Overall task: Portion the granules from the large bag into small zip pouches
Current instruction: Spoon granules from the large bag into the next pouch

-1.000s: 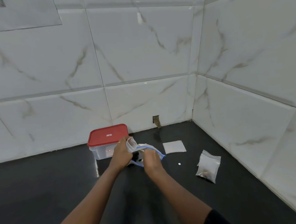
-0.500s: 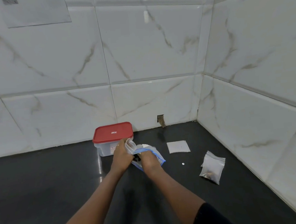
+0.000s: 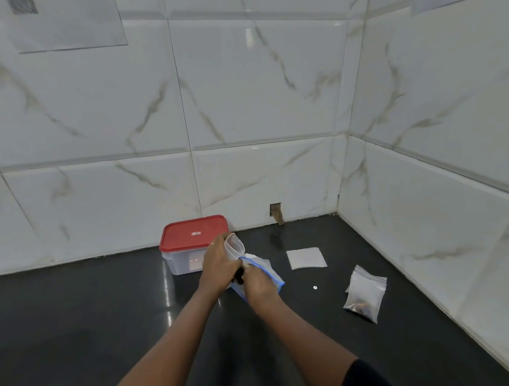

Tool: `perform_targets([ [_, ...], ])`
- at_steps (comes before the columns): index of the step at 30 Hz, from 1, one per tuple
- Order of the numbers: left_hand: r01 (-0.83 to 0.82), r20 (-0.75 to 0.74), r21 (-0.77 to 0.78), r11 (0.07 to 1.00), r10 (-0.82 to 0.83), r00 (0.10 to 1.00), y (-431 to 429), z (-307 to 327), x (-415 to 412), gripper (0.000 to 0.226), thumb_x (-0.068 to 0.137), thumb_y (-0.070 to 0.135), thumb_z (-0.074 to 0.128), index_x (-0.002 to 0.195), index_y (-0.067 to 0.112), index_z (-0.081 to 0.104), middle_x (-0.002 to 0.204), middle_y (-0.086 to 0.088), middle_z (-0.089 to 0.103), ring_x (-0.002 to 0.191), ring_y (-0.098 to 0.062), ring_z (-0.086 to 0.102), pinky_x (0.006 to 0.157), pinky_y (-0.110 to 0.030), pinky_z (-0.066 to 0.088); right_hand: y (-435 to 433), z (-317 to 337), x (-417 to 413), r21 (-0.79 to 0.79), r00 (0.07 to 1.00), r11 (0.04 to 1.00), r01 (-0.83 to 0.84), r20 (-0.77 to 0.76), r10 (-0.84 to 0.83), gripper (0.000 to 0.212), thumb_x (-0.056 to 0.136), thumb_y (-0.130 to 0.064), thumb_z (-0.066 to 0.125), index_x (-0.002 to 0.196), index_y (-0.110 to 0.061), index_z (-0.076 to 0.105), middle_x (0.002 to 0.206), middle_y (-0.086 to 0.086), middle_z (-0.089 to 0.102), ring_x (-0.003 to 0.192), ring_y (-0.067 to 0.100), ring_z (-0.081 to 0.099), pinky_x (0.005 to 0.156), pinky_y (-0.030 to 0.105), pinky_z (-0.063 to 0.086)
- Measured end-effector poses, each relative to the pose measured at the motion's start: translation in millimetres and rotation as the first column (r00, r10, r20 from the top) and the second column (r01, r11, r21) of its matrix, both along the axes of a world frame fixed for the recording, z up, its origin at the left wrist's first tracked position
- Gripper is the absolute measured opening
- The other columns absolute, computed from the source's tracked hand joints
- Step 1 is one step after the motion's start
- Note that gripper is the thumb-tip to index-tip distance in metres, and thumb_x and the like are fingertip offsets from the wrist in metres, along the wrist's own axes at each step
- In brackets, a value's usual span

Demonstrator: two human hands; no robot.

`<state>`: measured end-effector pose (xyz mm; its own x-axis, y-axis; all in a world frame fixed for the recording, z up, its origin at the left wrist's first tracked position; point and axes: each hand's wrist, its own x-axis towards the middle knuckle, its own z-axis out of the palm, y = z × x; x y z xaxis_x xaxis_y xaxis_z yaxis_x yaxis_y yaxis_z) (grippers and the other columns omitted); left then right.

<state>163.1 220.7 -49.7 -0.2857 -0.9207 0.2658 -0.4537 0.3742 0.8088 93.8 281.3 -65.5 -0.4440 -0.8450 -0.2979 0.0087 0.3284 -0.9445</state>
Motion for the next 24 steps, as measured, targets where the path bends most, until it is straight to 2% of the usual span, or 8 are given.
perform_targets([
  [7, 0.008, -0.058, 0.057, 0.998, -0.005, 0.998, 2.5, -2.5, -10.3, 0.044, 0.073, 0.003, 0.068, 0.111, 0.017, 0.051, 0.101, 0.001, 0.058, 0.093, -0.016, 0.055, 0.072, -0.018, 0.038, 0.6, 5.6, 7.0, -0.097, 0.949, 0.944, 0.315, 0.057, -0.311, 0.043, 0.093, -0.01, 0.049, 0.064, -0.028, 0.024, 0.116, 0.017, 0.06, 0.104, 0.03, 0.057, 0.09, 0.034, 0.047],
  [8, 0.008, -0.056, 0.062, 0.998, -0.005, 0.998, 3.0, -2.3, -10.9, 0.044, 0.073, 0.004, 0.068, 0.111, 0.017, 0.051, 0.102, 0.0, 0.059, 0.093, -0.016, 0.054, 0.074, -0.02, 0.039, -0.2, 3.6, 5.1, -0.1, 0.923, 0.926, 0.364, 0.175, -0.344, 0.043, 0.092, -0.01, 0.049, 0.063, -0.029, 0.025, 0.116, 0.017, 0.061, 0.096, 0.027, 0.057, 0.091, 0.035, 0.048],
  [11, 0.006, -0.074, 0.091, 0.996, 0.001, 0.997, 5.5, -1.7, -9.3, 0.045, 0.072, 0.004, 0.067, 0.112, 0.018, 0.052, 0.102, 0.001, 0.059, 0.092, -0.014, 0.054, 0.075, -0.02, 0.037, 6.1, 10.4, 4.0, 0.017, 0.7, 0.829, 0.559, 0.525, -0.484, 0.039, 0.094, -0.003, 0.041, 0.061, -0.025, 0.037, 0.102, 0.019, 0.063, 0.083, 0.022, 0.049, 0.091, 0.044, 0.049],
  [14, 0.024, -0.118, 0.128, 0.992, -0.009, 0.993, 7.3, -3.2, -7.0, 0.046, 0.072, 0.006, 0.067, 0.113, 0.018, 0.053, 0.104, -0.001, 0.061, 0.094, -0.016, 0.057, 0.075, -0.02, 0.041, 6.4, 17.9, 3.4, 0.075, 0.461, 0.801, 0.593, 0.784, -0.415, 0.034, 0.093, 0.009, 0.034, 0.069, -0.012, 0.047, 0.091, 0.017, 0.053, 0.086, 0.034, 0.051, 0.091, 0.058, 0.045],
  [16, 0.032, -0.139, 0.143, 0.989, -0.012, 0.99, 6.3, -3.3, -5.8, 0.045, 0.071, 0.007, 0.068, 0.112, 0.019, 0.054, 0.104, -0.003, 0.063, 0.095, -0.019, 0.059, 0.08, -0.026, 0.047, 7.9, 24.7, 2.7, 0.115, 0.397, 0.808, 0.577, 0.826, -0.401, 0.031, 0.094, 0.006, 0.036, 0.071, -0.01, 0.049, 0.096, 0.02, 0.052, 0.088, 0.035, 0.051, 0.083, 0.057, 0.05],
  [19, 0.031, -0.156, 0.153, 0.988, -0.007, 0.988, 5.0, -0.5, -3.8, 0.04, 0.073, 0.007, 0.067, 0.109, 0.018, 0.054, 0.1, -0.003, 0.063, 0.091, -0.02, 0.059, 0.077, -0.027, 0.048, -3.7, 19.7, -0.4, 0.163, 0.466, 0.814, 0.558, 0.75, -0.47, 0.019, 0.093, 0.001, 0.041, 0.087, -0.001, 0.059, 0.107, 0.027, 0.061, 0.065, 0.031, 0.055, 0.043, 0.037, 0.054],
  [22, 0.046, -0.156, 0.147, 0.988, -0.023, 0.987, 4.2, 1.1, -1.2, 0.038, 0.074, 0.009, 0.067, 0.108, 0.019, 0.053, 0.097, -0.002, 0.063, 0.088, -0.019, 0.059, 0.073, -0.025, 0.047, -13.3, 17.3, -2.5, 0.194, 0.576, 0.842, 0.504, 0.651, -0.495, 0.011, 0.09, 0.0, 0.051, 0.085, 0.002, 0.06, 0.078, 0.022, 0.061, 0.057, 0.028, 0.055, 0.055, 0.042, 0.055],
  [24, 0.057, -0.157, 0.142, 0.988, -0.034, 0.987, 2.8, 0.8, 0.4, 0.037, 0.075, 0.012, 0.069, 0.107, 0.02, 0.054, 0.097, -0.001, 0.063, 0.088, -0.017, 0.059, 0.073, -0.025, 0.048, -15.4, 20.3, -5.4, 0.203, 0.593, 0.88, 0.429, 0.672, -0.444, 0.007, 0.082, 0.005, 0.06, 0.076, 0.003, 0.058, 0.071, 0.023, 0.059, 0.058, 0.031, 0.058, 0.048, 0.043, 0.056],
])
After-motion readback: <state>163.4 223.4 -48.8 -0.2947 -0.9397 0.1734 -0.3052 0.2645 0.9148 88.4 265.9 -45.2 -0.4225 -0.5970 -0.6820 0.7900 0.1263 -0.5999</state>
